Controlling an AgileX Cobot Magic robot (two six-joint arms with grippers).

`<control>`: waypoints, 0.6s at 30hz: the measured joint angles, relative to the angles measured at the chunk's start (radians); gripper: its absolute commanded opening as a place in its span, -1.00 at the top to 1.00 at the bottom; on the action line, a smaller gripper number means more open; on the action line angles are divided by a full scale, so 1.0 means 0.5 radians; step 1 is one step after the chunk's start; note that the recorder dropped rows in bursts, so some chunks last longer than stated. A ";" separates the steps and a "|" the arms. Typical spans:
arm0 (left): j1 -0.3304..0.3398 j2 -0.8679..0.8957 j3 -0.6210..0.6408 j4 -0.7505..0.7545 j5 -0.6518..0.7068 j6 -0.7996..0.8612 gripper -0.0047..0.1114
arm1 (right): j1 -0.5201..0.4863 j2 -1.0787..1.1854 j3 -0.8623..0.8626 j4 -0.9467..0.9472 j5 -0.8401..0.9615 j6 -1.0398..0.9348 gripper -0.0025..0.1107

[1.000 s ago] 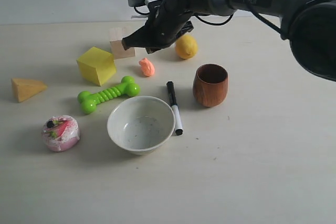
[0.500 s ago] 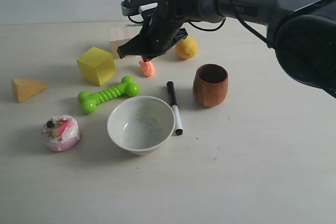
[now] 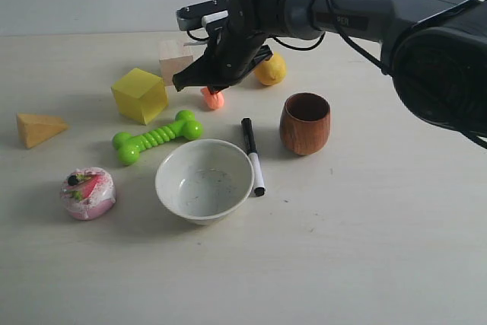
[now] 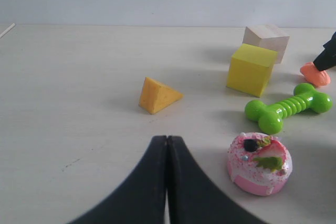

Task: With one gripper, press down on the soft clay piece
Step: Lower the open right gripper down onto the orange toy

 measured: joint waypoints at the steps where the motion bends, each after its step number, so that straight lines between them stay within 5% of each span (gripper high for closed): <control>1: 0.000 0.000 0.000 0.000 0.000 0.000 0.92 | 0.000 0.003 0.000 0.000 -0.004 0.000 0.96; 18: 0.000 0.000 0.000 0.000 0.000 0.000 0.92 | 0.000 0.095 -0.046 0.075 -0.018 0.000 0.96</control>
